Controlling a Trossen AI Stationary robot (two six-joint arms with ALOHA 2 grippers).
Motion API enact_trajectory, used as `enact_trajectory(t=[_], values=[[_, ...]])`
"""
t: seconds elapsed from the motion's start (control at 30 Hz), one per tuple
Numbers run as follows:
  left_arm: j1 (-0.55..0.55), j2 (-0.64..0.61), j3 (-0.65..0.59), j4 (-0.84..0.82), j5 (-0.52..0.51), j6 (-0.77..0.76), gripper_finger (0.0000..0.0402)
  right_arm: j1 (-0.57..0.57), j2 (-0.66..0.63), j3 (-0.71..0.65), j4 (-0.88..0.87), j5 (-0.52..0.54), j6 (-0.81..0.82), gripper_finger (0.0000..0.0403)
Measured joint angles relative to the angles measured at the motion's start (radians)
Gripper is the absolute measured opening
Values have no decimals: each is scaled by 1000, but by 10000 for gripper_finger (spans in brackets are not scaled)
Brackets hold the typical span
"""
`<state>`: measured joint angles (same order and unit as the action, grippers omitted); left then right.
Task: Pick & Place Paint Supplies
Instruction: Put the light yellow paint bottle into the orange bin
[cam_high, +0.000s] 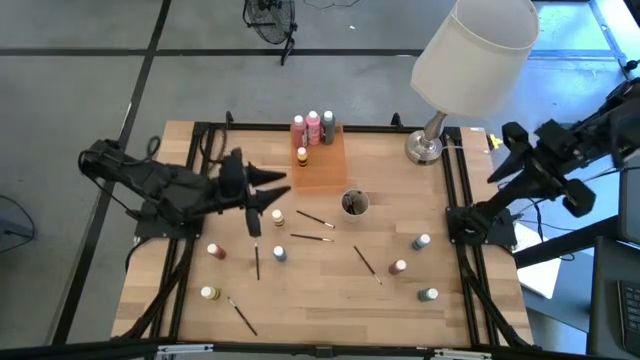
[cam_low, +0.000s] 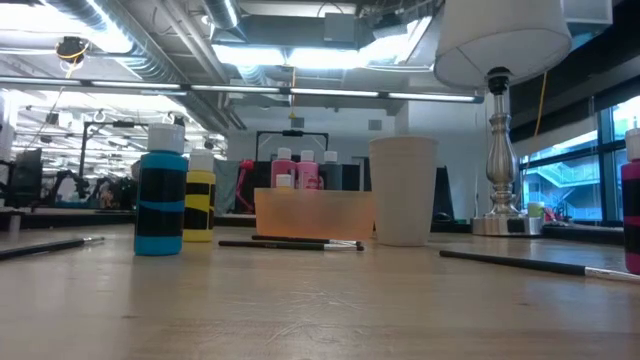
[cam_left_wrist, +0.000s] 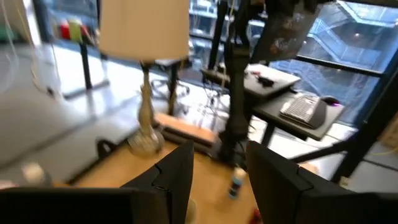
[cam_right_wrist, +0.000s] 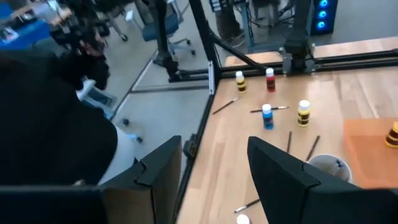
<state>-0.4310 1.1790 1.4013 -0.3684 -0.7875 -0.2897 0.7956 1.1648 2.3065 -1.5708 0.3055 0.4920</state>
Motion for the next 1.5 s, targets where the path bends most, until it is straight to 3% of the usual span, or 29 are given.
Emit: enact_trajectory(t=[0.17, 0.33, 0.57, 0.73, 0.9, 1.13, 1.5], values=[[44, 0, 88, -86, 33, 54, 143, 0, 2, -60, 0, -4, -6, 187], [91, 3, 157, -304, 96, -58, 143, 0, 13, -100, 0, 90, 30, 187], [193, 6, 165, -508, 320, -201, 143, 0, 57, -136, 0, 103, 42, 187], [256, 30, 165, -622, 411, -245, 143, -1, 89, -136, 9, 198, -1, 187], [288, 61, 165, -635, 417, -190, 143, -2, 100, -136, 7, 271, -37, 187], [291, 86, 165, -638, 424, -138, 143, -2, 105, -136, 8, 278, -35, 187], [318, 88, 165, -639, 397, -170, 154, -3, 108, -136, 8, 323, -36, 187]])
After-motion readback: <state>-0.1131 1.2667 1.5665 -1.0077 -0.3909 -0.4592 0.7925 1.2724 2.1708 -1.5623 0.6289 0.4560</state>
